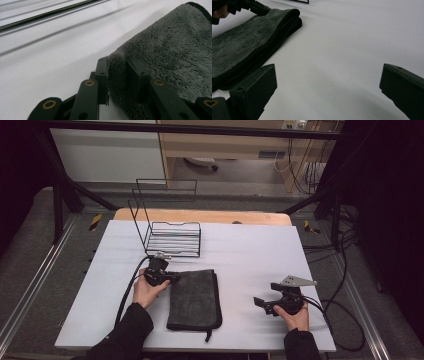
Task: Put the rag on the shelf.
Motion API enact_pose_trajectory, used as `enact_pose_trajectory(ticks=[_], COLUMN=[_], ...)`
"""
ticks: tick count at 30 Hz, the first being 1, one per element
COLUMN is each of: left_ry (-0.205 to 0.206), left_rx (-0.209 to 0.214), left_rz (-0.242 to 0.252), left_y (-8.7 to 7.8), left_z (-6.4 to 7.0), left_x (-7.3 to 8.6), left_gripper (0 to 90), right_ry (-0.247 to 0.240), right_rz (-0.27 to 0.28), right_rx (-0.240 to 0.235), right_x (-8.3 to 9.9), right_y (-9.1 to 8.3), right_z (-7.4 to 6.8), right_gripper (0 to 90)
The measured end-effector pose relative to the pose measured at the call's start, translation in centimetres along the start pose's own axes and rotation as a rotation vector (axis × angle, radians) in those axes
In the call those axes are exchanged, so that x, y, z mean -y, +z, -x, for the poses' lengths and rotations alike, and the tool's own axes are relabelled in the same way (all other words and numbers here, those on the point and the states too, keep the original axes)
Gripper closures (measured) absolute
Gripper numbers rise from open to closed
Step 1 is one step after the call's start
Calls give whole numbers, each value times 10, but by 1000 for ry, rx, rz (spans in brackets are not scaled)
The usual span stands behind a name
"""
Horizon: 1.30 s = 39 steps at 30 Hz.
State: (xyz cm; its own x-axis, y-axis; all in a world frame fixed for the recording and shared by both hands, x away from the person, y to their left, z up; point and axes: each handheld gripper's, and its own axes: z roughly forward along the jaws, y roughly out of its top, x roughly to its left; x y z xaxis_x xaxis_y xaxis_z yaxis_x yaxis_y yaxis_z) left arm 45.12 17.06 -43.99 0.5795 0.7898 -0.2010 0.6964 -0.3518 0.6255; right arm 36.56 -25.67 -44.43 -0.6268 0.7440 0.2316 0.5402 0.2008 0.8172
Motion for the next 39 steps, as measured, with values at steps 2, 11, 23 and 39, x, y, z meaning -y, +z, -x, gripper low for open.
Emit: enact_pose_trajectory(ticks=[2, 11, 23, 39], left_ry=[-2, -1, 20, 22], left_rx=[4, 5, -14, -2], left_rz=[5, 6, 21, 20], left_y=[1, 1, 2, 2], left_z=[0, 1, 4, 3], left_x=[1, 1, 3, 3], left_gripper=[730, 776, 783, 784], right_ry=[-1, -15, -45, 11], right_rz=[1, 5, 6, -136], right_rx=[1, 14, 13, 19], right_x=[-2, -20, -62, -78], right_y=[1, 11, 57, 145], right_z=[-2, -14, -47, -66], right_gripper=[19, 25, 46, 342])
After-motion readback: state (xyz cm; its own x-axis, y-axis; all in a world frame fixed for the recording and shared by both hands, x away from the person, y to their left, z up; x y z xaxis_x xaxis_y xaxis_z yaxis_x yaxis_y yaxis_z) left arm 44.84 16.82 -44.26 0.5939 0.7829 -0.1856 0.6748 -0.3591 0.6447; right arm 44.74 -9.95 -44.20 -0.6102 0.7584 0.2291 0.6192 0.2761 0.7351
